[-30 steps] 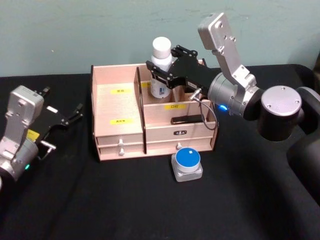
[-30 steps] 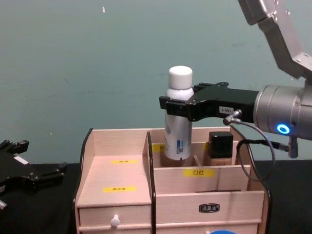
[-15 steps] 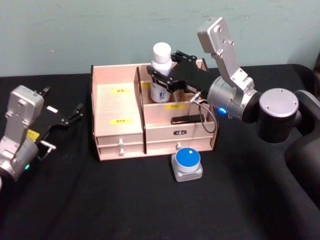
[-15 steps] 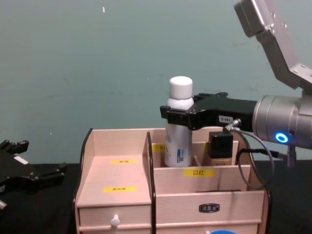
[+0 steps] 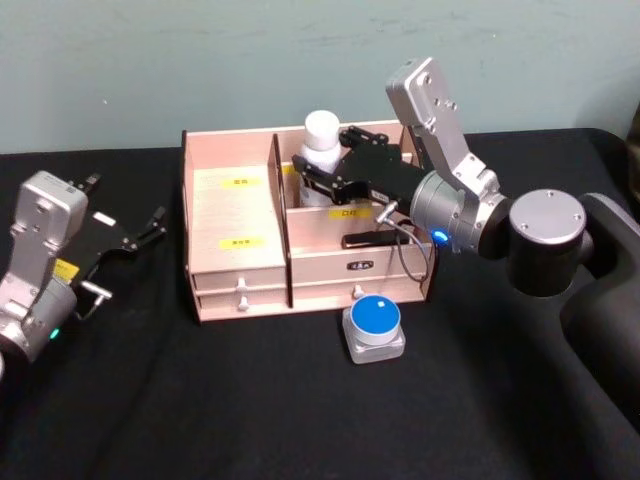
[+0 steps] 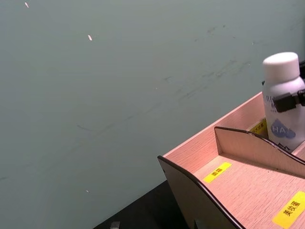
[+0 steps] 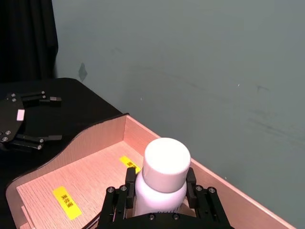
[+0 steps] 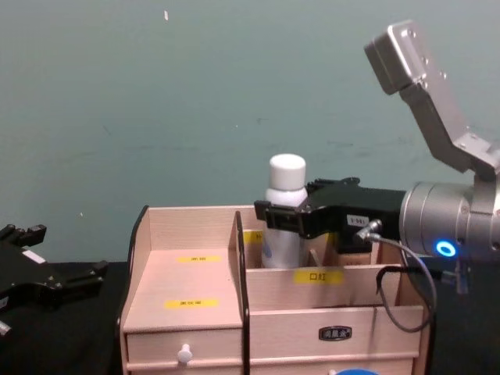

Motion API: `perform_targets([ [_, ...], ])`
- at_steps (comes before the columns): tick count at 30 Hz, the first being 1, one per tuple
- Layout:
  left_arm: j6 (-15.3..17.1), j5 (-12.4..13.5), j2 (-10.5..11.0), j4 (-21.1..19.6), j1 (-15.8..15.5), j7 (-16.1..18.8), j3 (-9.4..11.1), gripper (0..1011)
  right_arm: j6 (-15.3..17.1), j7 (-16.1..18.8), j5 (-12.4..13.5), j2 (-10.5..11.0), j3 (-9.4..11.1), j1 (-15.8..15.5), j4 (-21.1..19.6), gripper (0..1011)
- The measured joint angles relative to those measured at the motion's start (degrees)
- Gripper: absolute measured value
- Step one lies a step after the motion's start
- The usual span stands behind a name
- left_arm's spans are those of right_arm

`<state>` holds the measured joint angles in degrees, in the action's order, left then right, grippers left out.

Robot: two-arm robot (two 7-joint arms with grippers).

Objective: Pick up the facial cleanser and watermelon frost from the table and place them into the tiered storage box.

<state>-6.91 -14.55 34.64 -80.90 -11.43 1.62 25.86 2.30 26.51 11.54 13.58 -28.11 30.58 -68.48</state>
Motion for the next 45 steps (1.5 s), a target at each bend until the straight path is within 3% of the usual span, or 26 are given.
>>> perform_targets([
  [11, 0.0, 0.0, 0.0, 0.0, 0.0, 0.0, 0.0, 1010, -0.28, 0.01, -0.5, -0.7, -0.33, 0.54, 2.98, 618],
  [23, 0.0, 0.0, 0.0, 0.0, 0.0, 0.0, 0.0, 1010, -0.24, -0.04, -0.53, -0.69, -0.3, 0.56, 2.93, 618],
  [37, 0.0, 0.0, 0.0, 0.0, 0.0, 0.0, 0.0, 1010, -0.13, -0.21, -0.3, -0.35, 0.21, 0.03, 1.56, 1002],
  [45, 0.0, 0.0, 0.0, 0.0, 0.0, 0.0, 0.0, 1010, 2.59, -0.95, -0.24, 1.97, 1.1, -2.19, -6.01, 1000],
])
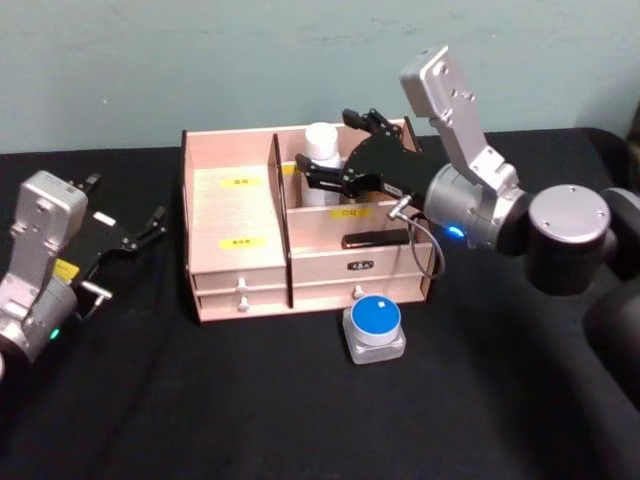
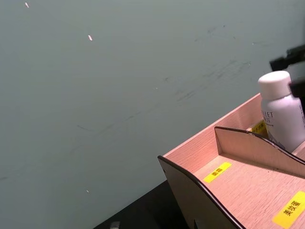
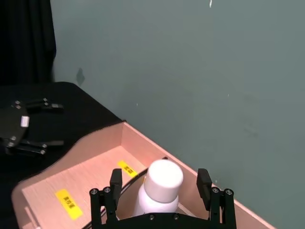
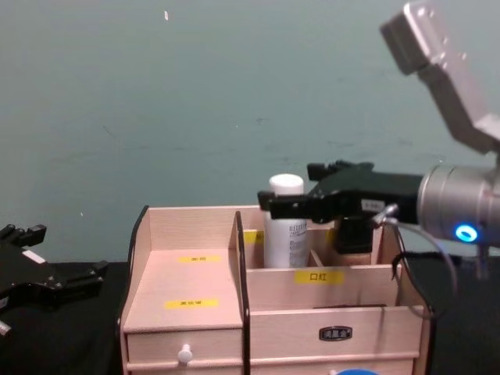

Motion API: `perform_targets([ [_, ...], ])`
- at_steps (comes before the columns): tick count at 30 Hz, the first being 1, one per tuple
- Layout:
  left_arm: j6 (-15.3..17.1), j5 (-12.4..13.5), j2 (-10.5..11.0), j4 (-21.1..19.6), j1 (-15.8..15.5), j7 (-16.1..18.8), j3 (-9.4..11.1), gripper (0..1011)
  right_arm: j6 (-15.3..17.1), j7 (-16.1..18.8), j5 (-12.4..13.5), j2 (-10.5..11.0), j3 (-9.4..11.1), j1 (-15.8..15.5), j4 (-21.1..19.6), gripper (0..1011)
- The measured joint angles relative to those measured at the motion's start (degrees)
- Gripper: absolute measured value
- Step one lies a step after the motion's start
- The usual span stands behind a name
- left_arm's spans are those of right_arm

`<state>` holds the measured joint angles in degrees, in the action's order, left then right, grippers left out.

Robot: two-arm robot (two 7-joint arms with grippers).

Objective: Pick up the facial cleanser and watermelon frost from the table and place them into the tiered storage box.

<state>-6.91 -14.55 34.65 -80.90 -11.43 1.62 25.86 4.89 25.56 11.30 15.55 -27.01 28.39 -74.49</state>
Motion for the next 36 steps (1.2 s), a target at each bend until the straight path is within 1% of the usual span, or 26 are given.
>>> perform_targets([
  [1, 0.0, 0.0, 0.0, 0.0, 0.0, 0.0, 0.0, 1010, 0.77, -0.05, 0.19, 0.78, 0.3, -0.84, -2.35, 1000],
  [2, 0.0, 0.0, 0.0, 0.0, 0.0, 0.0, 0.0, 1010, 1.19, -0.08, 0.32, 1.21, 0.45, -1.3, -3.53, 1000],
  [3, 0.0, 0.0, 0.0, 0.0, 0.0, 0.0, 0.0, 1010, 2.03, -0.13, 0.61, 2.13, 0.72, -2.38, -6.08, 1000],
  [4, 0.0, 0.0, 0.0, 0.0, 0.0, 0.0, 0.0, 1010, 2.03, -0.13, 0.61, 2.13, 0.72, -2.38, -6.08, 1000],
  [5, 0.0, 0.0, 0.0, 0.0, 0.0, 0.0, 0.0, 1010, 2.98, -0.22, 0.9, 3.16, 1.04, -3.62, -8.81, 1000],
  [7, 0.0, 0.0, 0.0, 0.0, 0.0, 0.0, 0.0, 1010, 3.73, -0.34, 1.17, 4.17, 1.39, -4.91, -11.36, 1000],
  [8, 0.0, 0.0, 0.0, 0.0, 0.0, 0.0, 0.0, 1010, 4.38, -0.53, 1.46, 5.28, 1.82, -6.39, -14.03, 1000],
  [10, 0.0, 0.0, 0.0, 0.0, 0.0, 0.0, 0.0, 1009, 4.96, -0.72, 1.86, 6.4, 2.32, -7.97, -16.69, 1000],
  [11, 0.0, 0.0, 0.0, 0.0, 0.0, 0.0, 0.0, 1010, 5.55, -0.95, 2.2, 7.64, 2.86, -9.78, -19.46, 1000],
  [12, 0.0, 0.0, 0.0, 0.0, 0.0, 0.0, 0.0, 1010, 5.75, -1.03, 2.35, 8.31, 3.12, -10.71, -20.79, 1000],
  [13, 0.0, 0.0, 0.0, 0.0, 0.0, 0.0, 0.0, 1010, 6.12, -1.21, 2.7, 9.5, 3.66, -12.41, -23.14, 1000],
  [14, 0.0, 0.0, 0.0, 0.0, 0.0, 0.0, 0.0, 1010, 6.12, -1.21, 2.7, 9.5, 3.66, -12.41, -23.14, 1000],
  [15, 0.0, 0.0, 0.0, 0.0, 0.0, 0.0, 0.0, 1010, 6.35, -1.47, 2.91, 10.87, 4.27, -14.51, -25.52, 1000],
  [16, 0.0, 0.0, 0.0, 0.0, 0.0, 0.0, 0.0, 1010, 6.44, -1.59, 2.99, 11.36, 4.52, -15.25, -26.33, 1000],
  [17, 0.0, 0.0, 0.0, 0.0, 0.0, 0.0, 0.0, 1010, 6.58, -1.89, 3.21, 12.52, 5.14, -17.21, -28.24, 1000],
  [20, -0.01, 0.0, 0.0, 0.0, 0.0, 0.0, 0.0, 1010, 6.72, -2.36, 3.51, 14.13, 6.08, -20.17, -30.74, 1000],
  [21, 0.0, 0.0, 0.0, 0.0, 0.0, 0.0, 0.0, 1010, 6.84, -2.63, 3.67, 15.15, 6.72, -22.15, -32.12, 1000],
  [22, 0.0, 0.0, 0.0, 0.0, 0.0, 0.0, 0.0, 1010, 6.87, -2.79, 3.75, 15.62, 7.04, -23.1, -32.68, 1000],
  [23, 0.0, 0.0, 0.0, 0.0, 0.0, 0.0, 0.0, 1009, 6.87, -3.0, 3.89, 16.47, 7.56, -24.99, -33.76, 1000],
  [28, 0.0, 0.0, 0.0, 0.0, 0.0, 0.0, 0.0, 1010, 6.9, -3.22, 4.23, 18.04, 8.58, -28.99, -35.42, 1000],
  [30, 0.0, 0.0, 0.0, 0.0, 0.0, 0.0, 0.0, 1010, 6.89, -3.23, 4.22, 18.92, 8.76, -31.52, -35.76, 1000],
  [34, 0.0, 0.0, 0.0, 0.0, 0.0, 0.0, 0.0, 1010, 7.26, -3.12, 4.17, 19.19, 8.48, -33.54, -34.91, 1000],
  [36, 0.0, 0.0, 0.0, 0.0, 0.0, 0.0, 0.0, 1010, 7.47, -3.07, 4.17, 19.11, 8.29, -34.0, -34.31, 1000],
])
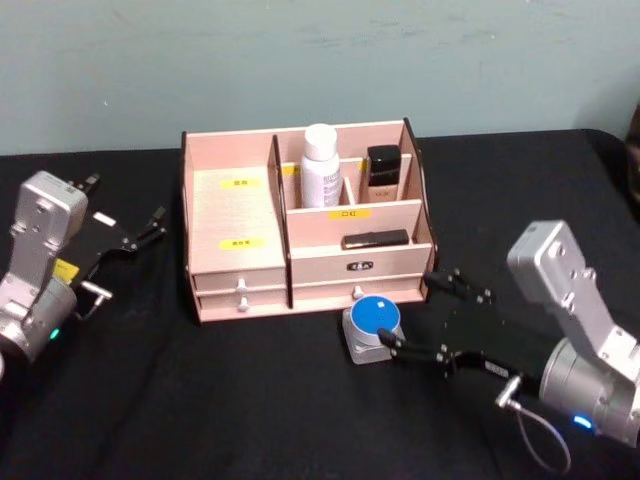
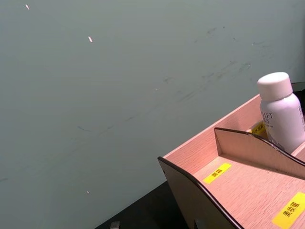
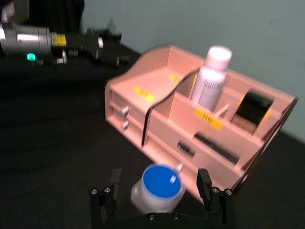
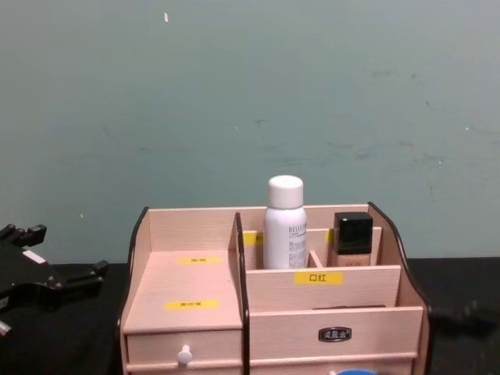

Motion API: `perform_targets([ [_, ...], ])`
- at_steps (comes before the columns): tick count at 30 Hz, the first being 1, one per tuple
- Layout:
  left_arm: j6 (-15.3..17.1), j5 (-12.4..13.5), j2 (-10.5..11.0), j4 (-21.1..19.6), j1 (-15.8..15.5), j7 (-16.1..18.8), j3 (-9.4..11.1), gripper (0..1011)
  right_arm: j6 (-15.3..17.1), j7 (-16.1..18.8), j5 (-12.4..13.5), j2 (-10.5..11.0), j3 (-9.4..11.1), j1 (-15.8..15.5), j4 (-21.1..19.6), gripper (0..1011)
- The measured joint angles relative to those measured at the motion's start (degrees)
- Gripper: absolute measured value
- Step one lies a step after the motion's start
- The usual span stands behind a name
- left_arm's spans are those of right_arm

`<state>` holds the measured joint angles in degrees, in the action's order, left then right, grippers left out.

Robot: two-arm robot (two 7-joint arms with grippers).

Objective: Pick up the facial cleanser and watermelon frost from the table and place them into the tiered storage box.

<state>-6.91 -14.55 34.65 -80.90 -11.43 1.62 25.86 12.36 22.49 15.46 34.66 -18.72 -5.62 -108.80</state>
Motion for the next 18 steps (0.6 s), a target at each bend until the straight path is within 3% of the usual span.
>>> perform_targets([
  [9, 0.0, 0.0, 0.0, 0.0, 0.0, 0.0, 0.0, 1010, 0.35, 0.19, -0.98, -1.62, -1.43, 0.57, 5.07, 1000],
  [18, 0.0, 0.0, 0.0, 0.0, 0.0, 0.0, 0.0, 1010, -0.38, 0.78, -1.95, -4.99, -3.17, 4.6, 11.71, 1000],
])
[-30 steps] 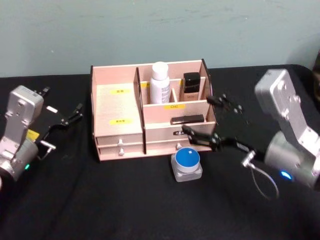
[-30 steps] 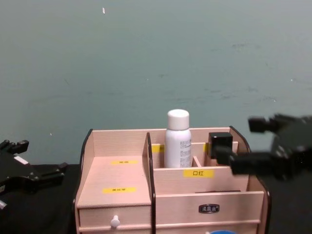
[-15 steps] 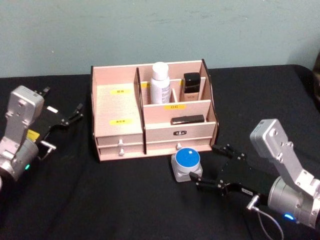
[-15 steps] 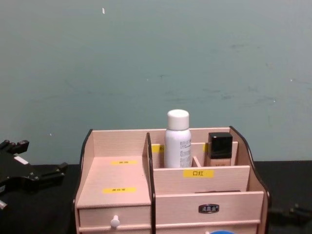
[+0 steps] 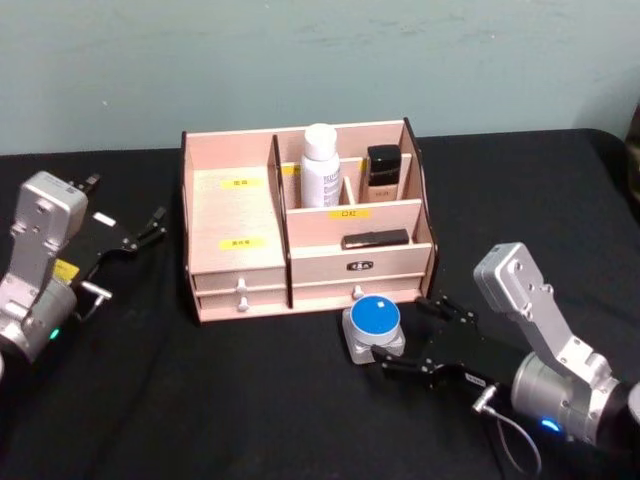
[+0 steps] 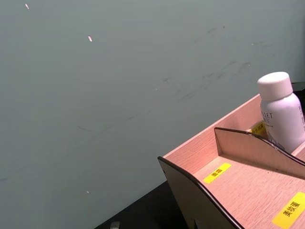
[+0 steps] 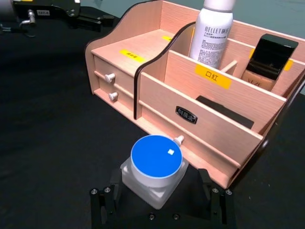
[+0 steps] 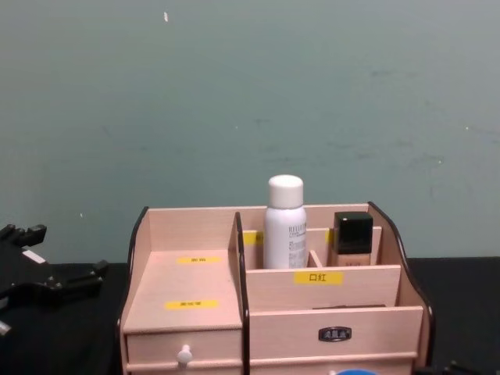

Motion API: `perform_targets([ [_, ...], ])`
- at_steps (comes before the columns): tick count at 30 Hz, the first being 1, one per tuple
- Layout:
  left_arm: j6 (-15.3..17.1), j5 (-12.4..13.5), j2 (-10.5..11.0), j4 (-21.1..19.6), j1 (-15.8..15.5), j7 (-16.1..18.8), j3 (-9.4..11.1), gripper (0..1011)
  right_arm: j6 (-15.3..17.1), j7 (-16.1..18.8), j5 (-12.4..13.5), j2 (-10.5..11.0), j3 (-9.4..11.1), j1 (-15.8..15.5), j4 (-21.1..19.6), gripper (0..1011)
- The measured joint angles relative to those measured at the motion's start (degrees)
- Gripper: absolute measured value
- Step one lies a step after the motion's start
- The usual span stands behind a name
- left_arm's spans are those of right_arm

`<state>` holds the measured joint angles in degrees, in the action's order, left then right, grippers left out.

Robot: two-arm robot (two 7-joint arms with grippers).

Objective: Pick up the facial cleanser and watermelon frost from the table and place them into the tiered storage box.

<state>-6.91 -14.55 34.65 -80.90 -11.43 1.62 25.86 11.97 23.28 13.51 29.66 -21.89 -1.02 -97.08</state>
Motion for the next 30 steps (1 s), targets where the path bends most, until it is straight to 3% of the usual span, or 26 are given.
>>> perform_targets([
  [15, 0.0, 0.0, 0.0, 0.0, 0.0, 0.0, 0.0, 1010, -0.64, 1.39, -0.01, -3.29, -1.82, 4.63, 5.78, 1000],
  [30, 0.0, 0.0, 0.0, 0.0, 0.0, 0.0, 0.0, 1010, -0.64, 2.54, 1.71, -4.04, -2.84, 6.24, 7.9, 1000],
])
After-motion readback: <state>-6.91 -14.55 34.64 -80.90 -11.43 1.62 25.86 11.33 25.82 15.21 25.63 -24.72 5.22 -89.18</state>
